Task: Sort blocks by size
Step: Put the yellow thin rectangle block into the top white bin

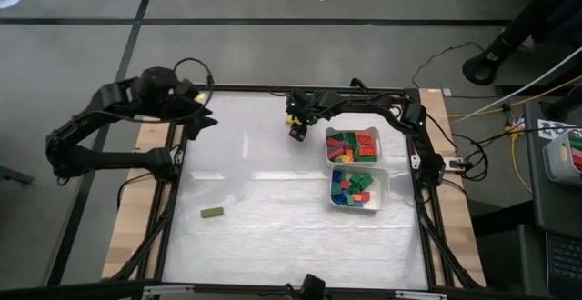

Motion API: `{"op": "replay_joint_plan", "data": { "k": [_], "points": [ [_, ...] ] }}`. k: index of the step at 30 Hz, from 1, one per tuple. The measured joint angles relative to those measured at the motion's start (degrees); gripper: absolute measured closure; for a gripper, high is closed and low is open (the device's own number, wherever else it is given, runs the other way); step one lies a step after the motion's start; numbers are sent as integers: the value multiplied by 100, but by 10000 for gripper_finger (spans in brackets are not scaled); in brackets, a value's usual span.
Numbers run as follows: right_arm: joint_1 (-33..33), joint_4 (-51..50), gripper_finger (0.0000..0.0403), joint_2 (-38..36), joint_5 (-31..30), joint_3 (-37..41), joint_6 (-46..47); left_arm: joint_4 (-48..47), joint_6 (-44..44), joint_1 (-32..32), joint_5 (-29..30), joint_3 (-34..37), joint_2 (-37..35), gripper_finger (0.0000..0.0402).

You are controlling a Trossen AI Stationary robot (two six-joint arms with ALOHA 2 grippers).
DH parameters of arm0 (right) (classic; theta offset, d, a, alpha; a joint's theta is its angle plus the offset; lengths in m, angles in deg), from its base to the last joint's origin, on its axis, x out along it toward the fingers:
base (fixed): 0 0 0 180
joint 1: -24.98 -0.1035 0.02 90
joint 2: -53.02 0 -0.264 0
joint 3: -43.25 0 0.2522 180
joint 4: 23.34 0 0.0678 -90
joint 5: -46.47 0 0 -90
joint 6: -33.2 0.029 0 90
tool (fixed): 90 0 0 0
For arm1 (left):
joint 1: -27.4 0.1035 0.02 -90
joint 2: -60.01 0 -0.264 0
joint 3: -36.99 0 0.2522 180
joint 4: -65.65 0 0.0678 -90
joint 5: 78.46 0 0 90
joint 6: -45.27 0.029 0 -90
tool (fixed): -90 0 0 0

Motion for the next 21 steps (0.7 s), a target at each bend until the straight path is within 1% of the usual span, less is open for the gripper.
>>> {"op": "replay_joint_plan", "data": {
  "k": [3, 7, 10, 13, 16, 18, 21],
  "points": [
    [2, -66, 172, 0, 19, 0, 0, -117, -280, -68, 3, 0, -205, 196],
    [2, -201, 233, 0, -54, 0, -2, -357, -696, -167, -1, 0, -360, 196],
    [2, -253, 277, -3, -150, 0, -20, -585, -767, -232, -1, 0, -422, 196],
    [2, -305, 305, -13, -170, -4, -42, -799, -730, -266, -1, 2, -451, 196],
    [-1, -326, 310, -17, -122, -4, -42, -898, -720, -285, -1, 2, -452, 196],
    [-9, -332, 303, -17, -95, -4, -44, -888, -668, -285, -1, 2, -450, 196],
    [-4, -549, 292, -17, 237, -85, -42, -887, -612, -284, -1, 2, -449, 196]
  ]
}}
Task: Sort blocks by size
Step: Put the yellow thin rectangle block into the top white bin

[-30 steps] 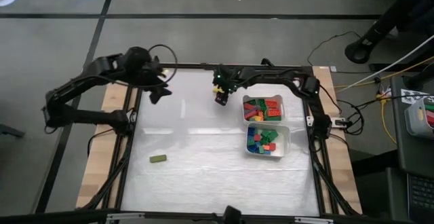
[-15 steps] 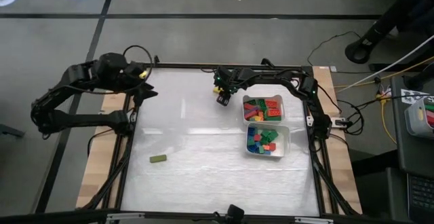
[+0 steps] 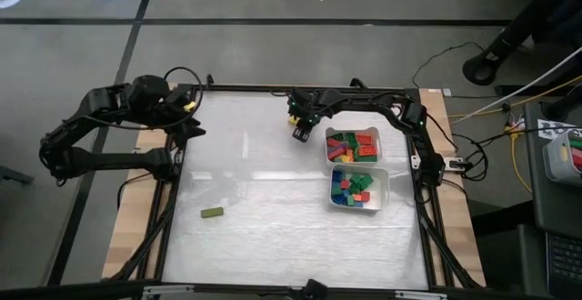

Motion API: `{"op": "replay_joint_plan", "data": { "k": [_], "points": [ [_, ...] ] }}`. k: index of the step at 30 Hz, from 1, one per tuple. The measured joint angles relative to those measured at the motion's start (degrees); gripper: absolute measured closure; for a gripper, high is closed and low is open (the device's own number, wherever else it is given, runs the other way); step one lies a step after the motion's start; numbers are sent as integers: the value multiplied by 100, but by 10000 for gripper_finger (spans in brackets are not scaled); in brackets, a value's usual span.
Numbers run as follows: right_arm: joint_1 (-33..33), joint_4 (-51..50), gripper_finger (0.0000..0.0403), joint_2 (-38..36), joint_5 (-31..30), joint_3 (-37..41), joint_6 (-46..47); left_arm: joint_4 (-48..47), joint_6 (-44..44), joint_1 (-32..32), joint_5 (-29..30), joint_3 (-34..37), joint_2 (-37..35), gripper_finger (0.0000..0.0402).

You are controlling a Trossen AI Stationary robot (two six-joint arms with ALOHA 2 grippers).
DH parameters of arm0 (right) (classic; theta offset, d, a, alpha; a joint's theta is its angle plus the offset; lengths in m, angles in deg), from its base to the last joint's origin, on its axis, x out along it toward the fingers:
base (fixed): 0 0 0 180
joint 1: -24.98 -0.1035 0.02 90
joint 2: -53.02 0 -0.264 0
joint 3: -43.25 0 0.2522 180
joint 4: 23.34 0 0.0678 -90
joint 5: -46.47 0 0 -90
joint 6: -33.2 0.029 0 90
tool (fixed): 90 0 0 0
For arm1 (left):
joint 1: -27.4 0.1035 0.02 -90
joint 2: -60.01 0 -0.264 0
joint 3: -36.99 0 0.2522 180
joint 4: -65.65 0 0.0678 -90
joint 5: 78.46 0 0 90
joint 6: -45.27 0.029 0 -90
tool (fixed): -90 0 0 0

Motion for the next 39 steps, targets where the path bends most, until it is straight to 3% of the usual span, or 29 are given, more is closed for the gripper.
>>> {"op": "replay_joint_plan", "data": {
  "k": [6, 15, 20, 24, 30, 39],
  "points": [
    [-11, -1711, 300, 4, 402, -834, -1, -2, 97, 0, -2, 0, 0, 196],
    [-9, -4518, 294, 4, 1209, -2898, -114, -2, 340, 0, -2, 0, 0, 196],
    [-123, -5479, 293, -4, 1336, -3580, -103, -2, 409, 0, -2, 0, 0, 196],
    [-371, -5469, 293, -200, 1487, -3576, 46, -2, 643, 0, -2, 0, 6, 196],
    [-623, -5383, 293, -625, 1101, -3128, 45, -40, 675, 0, -2, 0, 15, 196],
    [-604, -5455, 292, -2086, 686, -963, 635, -127, 648, 0, -3, 0, 15, 196]
  ]
}}
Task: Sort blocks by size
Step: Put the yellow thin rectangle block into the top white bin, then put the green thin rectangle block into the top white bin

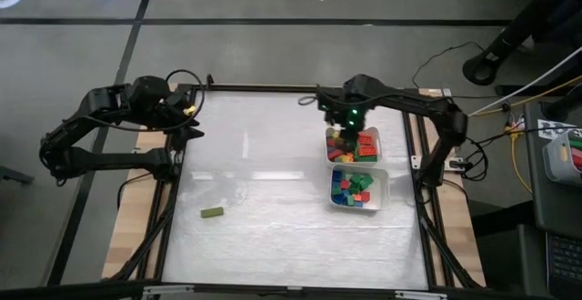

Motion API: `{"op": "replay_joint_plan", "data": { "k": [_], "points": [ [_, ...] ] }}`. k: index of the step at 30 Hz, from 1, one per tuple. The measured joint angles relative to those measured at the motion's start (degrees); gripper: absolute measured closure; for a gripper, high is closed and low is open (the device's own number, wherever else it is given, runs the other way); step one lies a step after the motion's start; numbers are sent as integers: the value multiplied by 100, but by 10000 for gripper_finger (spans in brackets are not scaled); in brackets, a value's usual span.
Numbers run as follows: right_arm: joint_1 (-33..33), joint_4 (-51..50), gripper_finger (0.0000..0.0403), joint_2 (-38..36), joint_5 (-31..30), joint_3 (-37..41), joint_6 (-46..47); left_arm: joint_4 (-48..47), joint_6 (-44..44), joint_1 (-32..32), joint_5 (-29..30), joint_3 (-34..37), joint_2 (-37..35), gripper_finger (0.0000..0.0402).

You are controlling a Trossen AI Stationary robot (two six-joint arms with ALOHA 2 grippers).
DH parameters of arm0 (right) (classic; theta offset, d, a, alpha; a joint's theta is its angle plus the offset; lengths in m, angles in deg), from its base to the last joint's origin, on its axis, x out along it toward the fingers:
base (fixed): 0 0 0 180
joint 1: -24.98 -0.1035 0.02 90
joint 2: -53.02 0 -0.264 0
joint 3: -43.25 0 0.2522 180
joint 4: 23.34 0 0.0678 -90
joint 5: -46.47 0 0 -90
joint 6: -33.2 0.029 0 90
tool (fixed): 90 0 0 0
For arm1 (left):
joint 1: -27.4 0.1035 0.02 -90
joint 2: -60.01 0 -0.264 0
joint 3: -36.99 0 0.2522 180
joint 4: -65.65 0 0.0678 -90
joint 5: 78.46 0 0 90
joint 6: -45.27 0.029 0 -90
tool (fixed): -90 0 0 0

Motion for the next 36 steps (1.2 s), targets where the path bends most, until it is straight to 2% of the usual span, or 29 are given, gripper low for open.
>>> {"op": "replay_joint_plan", "data": {
  "k": [5, 13, 17, 21, 28, 36],
  "points": [
    [-6, 11, 292, -259, 53, 923, 187, -262, 189, 0, -23, 2, 19, 196],
    [-6, 16, 287, -244, 56, 1554, 271, -645, 117, -388, -30, 2, 102, 196],
    [-1, 17, 256, -244, 44, 1655, 277, -617, 107, -738, -30, 2, 208, 196],
    [-2, 24, 212, -244, -244, 1680, 282, -480, 62, -1131, -28, 61, 477, 196],
    [-2, 30, 168, -244, -436, 1680, 281, 155, -22, -1918, -28, 1195, 884, 196],
    [-2, 34, 162, -244, -289, 1680, 286, 759, -752, -3001, -236, 2390, 1227, 196]
  ]
}}
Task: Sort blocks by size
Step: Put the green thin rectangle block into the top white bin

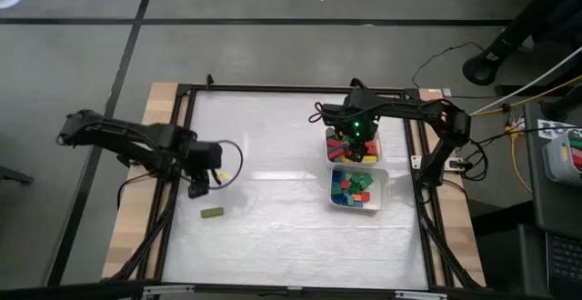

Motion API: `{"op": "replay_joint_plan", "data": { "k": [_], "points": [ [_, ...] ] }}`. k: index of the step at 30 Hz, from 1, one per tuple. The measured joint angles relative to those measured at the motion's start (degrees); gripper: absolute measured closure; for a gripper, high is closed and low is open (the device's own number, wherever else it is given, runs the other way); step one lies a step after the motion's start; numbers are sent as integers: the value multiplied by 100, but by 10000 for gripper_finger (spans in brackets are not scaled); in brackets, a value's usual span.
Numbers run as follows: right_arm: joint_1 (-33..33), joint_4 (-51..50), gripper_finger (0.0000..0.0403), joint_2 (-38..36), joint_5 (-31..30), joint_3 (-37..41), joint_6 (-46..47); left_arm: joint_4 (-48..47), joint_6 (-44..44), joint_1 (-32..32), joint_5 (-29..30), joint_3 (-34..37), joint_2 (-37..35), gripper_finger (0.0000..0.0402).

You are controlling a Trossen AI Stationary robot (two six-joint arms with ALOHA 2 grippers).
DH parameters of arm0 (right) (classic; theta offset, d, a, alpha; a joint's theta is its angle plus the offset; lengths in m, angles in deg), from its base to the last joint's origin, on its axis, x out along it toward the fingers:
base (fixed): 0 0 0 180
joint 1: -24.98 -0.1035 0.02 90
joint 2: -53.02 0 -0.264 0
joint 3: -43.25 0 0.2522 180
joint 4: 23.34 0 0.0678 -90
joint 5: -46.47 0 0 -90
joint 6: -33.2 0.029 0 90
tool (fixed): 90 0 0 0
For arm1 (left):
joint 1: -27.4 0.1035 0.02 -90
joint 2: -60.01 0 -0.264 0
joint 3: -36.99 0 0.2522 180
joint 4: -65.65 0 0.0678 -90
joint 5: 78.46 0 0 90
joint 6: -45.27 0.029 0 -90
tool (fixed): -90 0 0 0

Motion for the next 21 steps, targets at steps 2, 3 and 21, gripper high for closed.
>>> {"op": "replay_joint_plan", "data": {
  "k": [2, 3, 21],
  "points": [
    [0, 17, 162, 0, 1, 0, 1, 324, -199, -282, -4, 237, 46, 196],
    [0, 23, 162, 0, 1, 0, 1, 510, -334, -417, -4, 344, 64, 196],
    [0, 38, 162, 0, 54, 0, 9, 3075, -2281, -2480, 575, 1947, 100, 196]
  ]
}}
